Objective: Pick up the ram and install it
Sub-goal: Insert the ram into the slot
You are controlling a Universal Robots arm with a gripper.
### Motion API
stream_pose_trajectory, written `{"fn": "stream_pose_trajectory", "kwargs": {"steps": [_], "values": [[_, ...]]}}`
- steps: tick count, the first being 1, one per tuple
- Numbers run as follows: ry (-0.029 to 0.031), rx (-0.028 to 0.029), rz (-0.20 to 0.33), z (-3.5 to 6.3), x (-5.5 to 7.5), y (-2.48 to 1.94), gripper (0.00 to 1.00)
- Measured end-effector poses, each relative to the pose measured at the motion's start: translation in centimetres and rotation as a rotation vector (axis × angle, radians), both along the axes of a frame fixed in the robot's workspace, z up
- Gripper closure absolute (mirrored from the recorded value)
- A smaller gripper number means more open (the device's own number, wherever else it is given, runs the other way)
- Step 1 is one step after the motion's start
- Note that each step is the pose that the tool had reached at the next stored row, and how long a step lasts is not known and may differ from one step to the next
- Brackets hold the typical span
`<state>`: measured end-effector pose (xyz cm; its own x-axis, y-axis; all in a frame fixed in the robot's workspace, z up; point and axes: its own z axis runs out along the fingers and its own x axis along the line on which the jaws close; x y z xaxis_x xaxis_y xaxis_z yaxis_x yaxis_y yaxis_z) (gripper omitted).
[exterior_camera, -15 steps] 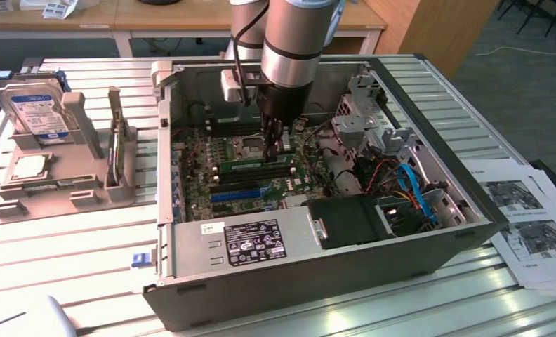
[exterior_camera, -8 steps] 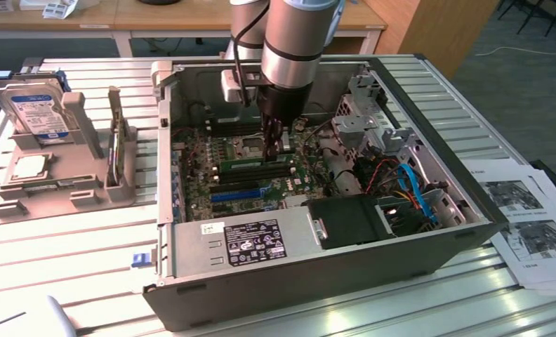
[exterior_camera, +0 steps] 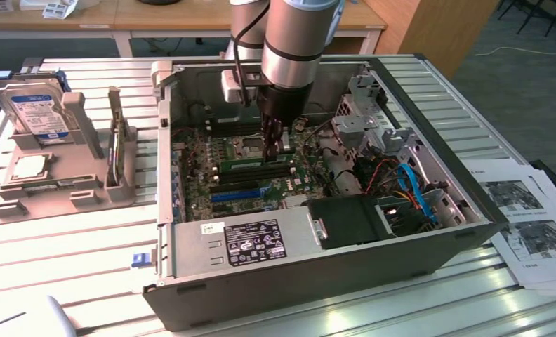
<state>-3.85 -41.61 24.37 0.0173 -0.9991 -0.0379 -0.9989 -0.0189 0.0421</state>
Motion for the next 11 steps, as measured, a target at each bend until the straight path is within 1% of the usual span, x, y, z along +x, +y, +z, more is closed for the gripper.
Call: {"fn": "stream_pose_trajectory", "kwargs": {"steps": [4, 10, 11], "values": [[0.0024, -0.006, 0.0, 0.0, 0.01, -0.01, 0.88], [0.0024, -0.0064, 0.0, 0.0, 0.02, -0.01, 0.88], [0.0024, -0.0075, 0.0, -0.02, 0.02, 0.0, 0.88]]}}
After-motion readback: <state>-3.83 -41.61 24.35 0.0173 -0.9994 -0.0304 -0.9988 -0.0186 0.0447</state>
